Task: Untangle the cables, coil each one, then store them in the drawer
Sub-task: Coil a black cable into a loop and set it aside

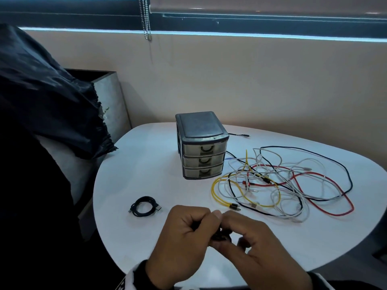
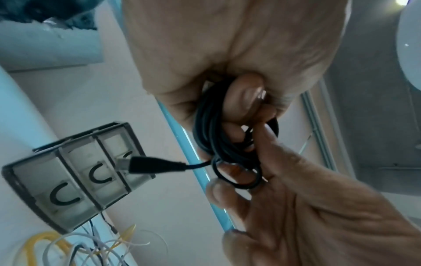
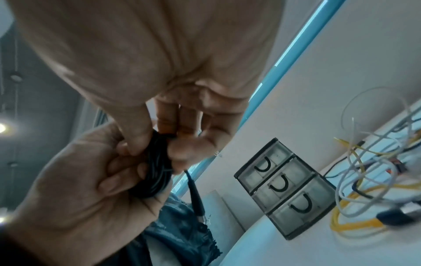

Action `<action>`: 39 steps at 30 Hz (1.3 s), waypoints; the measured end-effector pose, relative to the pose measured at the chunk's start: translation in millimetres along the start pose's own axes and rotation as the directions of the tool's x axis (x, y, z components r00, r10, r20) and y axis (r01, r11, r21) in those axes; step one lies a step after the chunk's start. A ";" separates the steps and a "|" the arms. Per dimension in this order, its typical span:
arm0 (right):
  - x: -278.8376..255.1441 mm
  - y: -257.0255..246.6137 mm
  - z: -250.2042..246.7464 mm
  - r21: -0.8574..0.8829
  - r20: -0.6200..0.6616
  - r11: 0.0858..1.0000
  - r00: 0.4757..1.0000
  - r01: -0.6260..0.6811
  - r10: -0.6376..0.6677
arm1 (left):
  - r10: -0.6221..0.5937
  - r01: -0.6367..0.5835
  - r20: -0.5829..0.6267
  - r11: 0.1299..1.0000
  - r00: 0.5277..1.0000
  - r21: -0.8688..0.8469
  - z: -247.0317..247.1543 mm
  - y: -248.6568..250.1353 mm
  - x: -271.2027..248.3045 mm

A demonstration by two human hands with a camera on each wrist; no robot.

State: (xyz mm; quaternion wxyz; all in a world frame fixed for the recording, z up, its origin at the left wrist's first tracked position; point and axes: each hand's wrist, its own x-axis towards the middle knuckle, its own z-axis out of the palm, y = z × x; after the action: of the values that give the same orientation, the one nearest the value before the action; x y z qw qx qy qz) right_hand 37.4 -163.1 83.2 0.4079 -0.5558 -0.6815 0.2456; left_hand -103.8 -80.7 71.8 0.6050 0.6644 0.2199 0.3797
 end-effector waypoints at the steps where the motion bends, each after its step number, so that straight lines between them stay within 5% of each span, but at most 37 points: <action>1: -0.6 0.2 0.2 -0.086 -0.017 0.996 0.999 0.026 -0.028 | 0.036 -0.035 -0.021 0.997 0.999 0.072 0.5 -1.2 0.5; 5: -1.2 2.7 -2.5 -0.348 -0.077 0.937 0.996 0.023 -0.053 | 0.041 -0.038 -0.071 0.998 0.997 0.049 -1.2 -5.3 0.8; 9: 0.4 5.0 0.8 -0.043 -0.019 0.996 0.997 -0.073 0.072 | -0.053 0.047 -0.073 0.995 0.996 -0.087 2.0 -0.1 1.6; 13: 3.3 6.6 -1.0 0.036 -0.173 0.991 0.976 -0.129 0.133 | -0.015 0.011 -0.151 1.000 0.988 -0.029 -2.6 -20.2 6.8; 18: 16.6 3.9 -2.6 0.340 -0.289 0.926 0.918 -0.166 0.271 | -0.255 0.285 0.144 0.926 0.956 -0.248 12.3 -29.9 -4.5; 24: 20.9 -2.1 -0.6 0.321 -0.368 0.946 0.915 -0.041 0.164 | -0.331 0.318 0.077 0.779 0.941 -0.541 7.1 -27.3 -0.8; 26: 20.7 -5.6 -4.9 0.400 -0.331 0.916 0.929 -0.022 0.167 | -0.323 0.301 0.075 0.737 0.943 -0.605 0.1 -24.9 -0.3; 30: 18.9 -12.0 -8.4 0.496 -0.136 0.865 0.977 -0.075 0.162 | -0.274 0.264 0.045 0.854 0.961 -0.449 -6.3 -20.8 5.7; 33: 16.2 -9.6 -6.0 0.417 -0.049 0.898 0.984 -0.138 0.174 | -0.277 0.268 0.033 0.885 0.960 -0.380 -12.2 -17.6 10.1; 39: 19.5 5.0 -8.1 0.134 -0.178 0.972 0.960 -0.192 0.214 | -0.411 0.384 0.067 0.766 0.909 -0.515 -12.4 -11.4 5.0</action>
State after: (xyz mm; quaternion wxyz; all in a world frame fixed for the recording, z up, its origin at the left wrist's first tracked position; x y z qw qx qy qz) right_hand 46.0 -144.1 89.2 0.4758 -0.6193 -0.5629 0.2706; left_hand -108.4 -67.1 61.7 0.8216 0.4056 0.2601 0.3045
